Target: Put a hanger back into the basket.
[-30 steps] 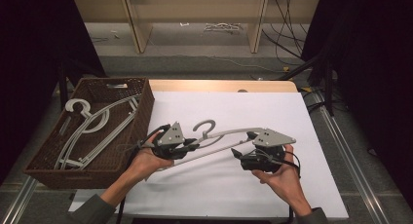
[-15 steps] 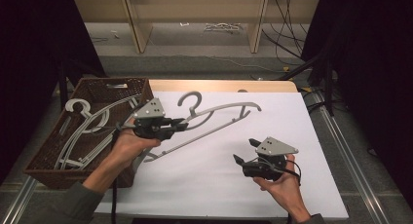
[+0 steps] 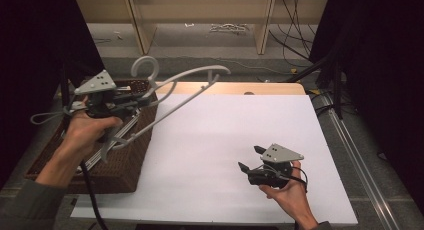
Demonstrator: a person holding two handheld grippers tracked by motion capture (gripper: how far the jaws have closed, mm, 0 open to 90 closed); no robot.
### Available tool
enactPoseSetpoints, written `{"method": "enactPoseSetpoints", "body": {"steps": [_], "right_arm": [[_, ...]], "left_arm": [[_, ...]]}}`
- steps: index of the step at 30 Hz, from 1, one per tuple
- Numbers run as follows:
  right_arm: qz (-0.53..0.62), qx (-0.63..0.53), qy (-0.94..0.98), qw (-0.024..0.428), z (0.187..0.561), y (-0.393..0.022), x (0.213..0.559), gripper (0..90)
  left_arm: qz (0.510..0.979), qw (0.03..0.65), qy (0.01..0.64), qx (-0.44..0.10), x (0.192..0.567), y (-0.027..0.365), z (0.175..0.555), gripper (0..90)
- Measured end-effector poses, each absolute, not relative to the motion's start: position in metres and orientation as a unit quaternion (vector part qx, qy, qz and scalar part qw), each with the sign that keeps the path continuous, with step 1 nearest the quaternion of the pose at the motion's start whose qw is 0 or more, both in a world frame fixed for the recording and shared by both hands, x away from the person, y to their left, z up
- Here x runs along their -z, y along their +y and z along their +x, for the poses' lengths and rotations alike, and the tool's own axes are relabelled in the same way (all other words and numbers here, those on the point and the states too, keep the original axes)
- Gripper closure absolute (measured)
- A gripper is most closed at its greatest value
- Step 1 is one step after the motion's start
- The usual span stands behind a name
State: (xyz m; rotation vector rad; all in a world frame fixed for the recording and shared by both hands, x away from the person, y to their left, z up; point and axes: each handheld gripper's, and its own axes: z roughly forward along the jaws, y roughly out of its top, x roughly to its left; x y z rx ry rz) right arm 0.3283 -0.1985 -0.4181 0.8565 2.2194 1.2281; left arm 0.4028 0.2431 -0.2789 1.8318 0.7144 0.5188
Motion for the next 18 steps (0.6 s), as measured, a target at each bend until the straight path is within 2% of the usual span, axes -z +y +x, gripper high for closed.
{"method": "enactPoseSetpoints", "body": {"steps": [9, 18], "right_arm": [[0.312, -0.449, 0.805, 0.229, 0.326, -0.198, 0.42, 27.5], [0.31, -0.445, 0.808, 0.229, 0.325, -0.198, 0.425, 27.2]], "left_arm": [[0.744, 0.512, 0.341, -0.261, 0.288, 0.302, 0.41, 79.1], [0.726, 0.492, 0.393, -0.275, 0.311, 0.352, 0.416, 79.1]]}}
